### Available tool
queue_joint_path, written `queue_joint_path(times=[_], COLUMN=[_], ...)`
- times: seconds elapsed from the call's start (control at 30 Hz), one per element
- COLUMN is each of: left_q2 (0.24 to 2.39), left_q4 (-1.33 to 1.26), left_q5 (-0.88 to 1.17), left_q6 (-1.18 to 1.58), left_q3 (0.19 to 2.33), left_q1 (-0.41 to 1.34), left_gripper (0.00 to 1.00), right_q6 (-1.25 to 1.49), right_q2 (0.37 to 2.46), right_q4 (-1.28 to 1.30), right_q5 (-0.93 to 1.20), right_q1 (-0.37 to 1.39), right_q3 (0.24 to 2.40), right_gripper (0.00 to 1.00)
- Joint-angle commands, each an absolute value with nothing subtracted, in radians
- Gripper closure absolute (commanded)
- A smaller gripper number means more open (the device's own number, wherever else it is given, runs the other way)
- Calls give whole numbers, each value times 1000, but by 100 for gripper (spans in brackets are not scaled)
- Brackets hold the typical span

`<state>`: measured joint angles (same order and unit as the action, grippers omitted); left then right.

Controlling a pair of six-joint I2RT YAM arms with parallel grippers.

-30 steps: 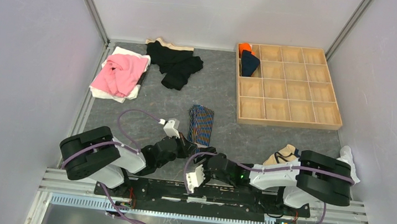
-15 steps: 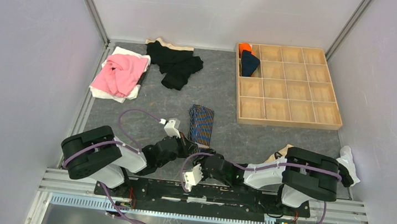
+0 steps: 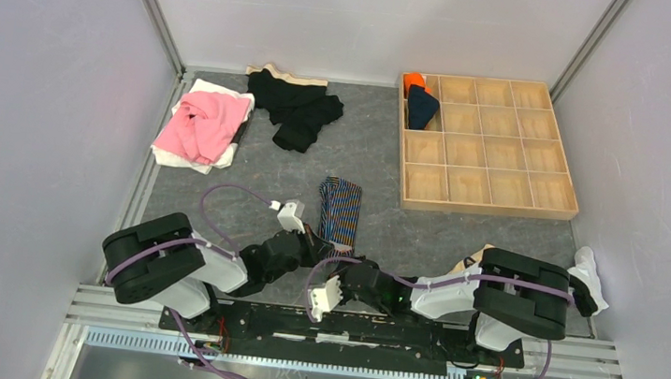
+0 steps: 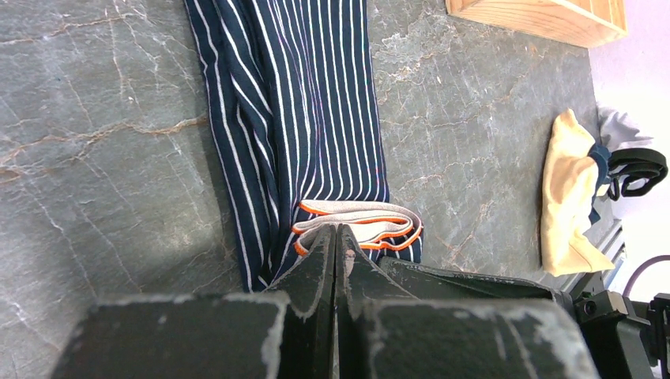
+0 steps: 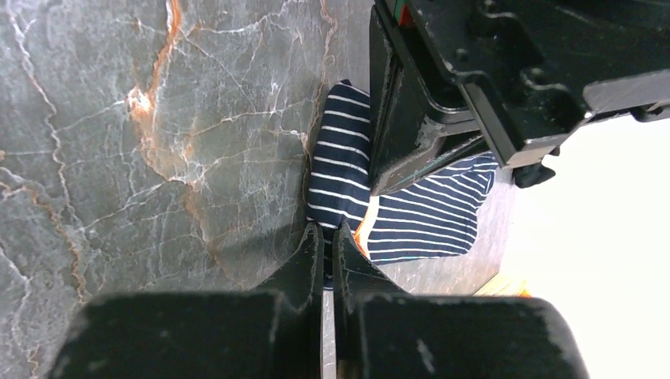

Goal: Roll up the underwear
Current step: Roll the underwear to the center of the board.

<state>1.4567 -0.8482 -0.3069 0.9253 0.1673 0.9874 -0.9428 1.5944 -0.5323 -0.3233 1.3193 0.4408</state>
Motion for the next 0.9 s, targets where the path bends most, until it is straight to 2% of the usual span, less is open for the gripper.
queue_joint_path(times=[0.0, 0.23, 0.53, 0.87], left_q2=[1449, 1218, 924, 666], left_q4=[-600, -420, -158, 11], left_q5=[-296, -298, -421, -453], left_q6=[861, 813, 805, 813], left_q3=[122, 165, 186, 165], left_q1=[977, 968, 963, 963], left_gripper=[98, 98, 98, 98], right_q6=[-875, -734, -478, -282], right_q2=[1583, 1524, 1568, 1538], right_q4=[-485, -344, -132, -150], right_q5=[-311, -191, -40, 253], right_q1=[1306, 1302, 1257, 1136], right_q3=[449, 514, 675, 681], right_gripper=[100, 100, 100, 100])
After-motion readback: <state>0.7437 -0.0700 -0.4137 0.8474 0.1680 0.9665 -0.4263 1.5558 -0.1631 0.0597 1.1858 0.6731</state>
